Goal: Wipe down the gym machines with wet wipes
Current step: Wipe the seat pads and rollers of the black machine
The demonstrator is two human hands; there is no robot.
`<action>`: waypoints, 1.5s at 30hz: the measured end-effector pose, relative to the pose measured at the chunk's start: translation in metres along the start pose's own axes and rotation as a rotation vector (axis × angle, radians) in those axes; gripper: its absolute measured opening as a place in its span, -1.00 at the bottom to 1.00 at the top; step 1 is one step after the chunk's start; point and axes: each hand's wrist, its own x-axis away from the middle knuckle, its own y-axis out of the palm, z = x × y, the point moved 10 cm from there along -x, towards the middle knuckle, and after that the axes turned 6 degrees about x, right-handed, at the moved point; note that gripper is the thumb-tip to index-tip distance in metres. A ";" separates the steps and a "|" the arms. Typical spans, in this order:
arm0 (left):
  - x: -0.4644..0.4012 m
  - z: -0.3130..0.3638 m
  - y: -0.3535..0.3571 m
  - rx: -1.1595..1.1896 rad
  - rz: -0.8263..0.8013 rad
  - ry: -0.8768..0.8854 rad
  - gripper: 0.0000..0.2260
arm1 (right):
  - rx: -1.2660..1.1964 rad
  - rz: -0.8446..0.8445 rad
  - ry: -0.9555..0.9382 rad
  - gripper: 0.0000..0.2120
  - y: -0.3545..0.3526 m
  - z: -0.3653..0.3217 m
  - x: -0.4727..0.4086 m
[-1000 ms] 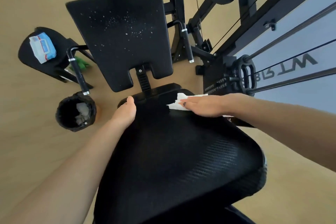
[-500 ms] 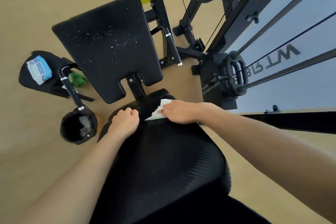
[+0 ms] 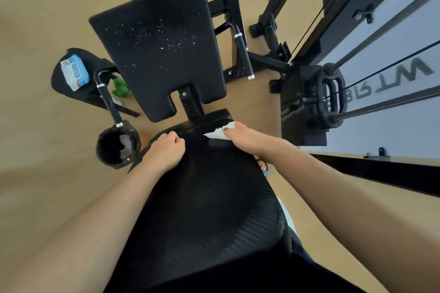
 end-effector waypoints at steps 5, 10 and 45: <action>-0.013 -0.006 -0.003 0.023 -0.020 0.055 -0.70 | 0.177 -0.056 0.058 -0.51 0.000 0.000 -0.080; -0.026 -0.067 -0.021 0.110 -0.066 0.001 -0.62 | 0.524 -0.047 0.072 -0.45 0.008 -0.019 -0.116; -0.063 -0.171 0.014 0.862 -0.317 -0.134 -0.88 | 0.967 -0.045 0.063 -0.52 0.121 -0.078 -0.074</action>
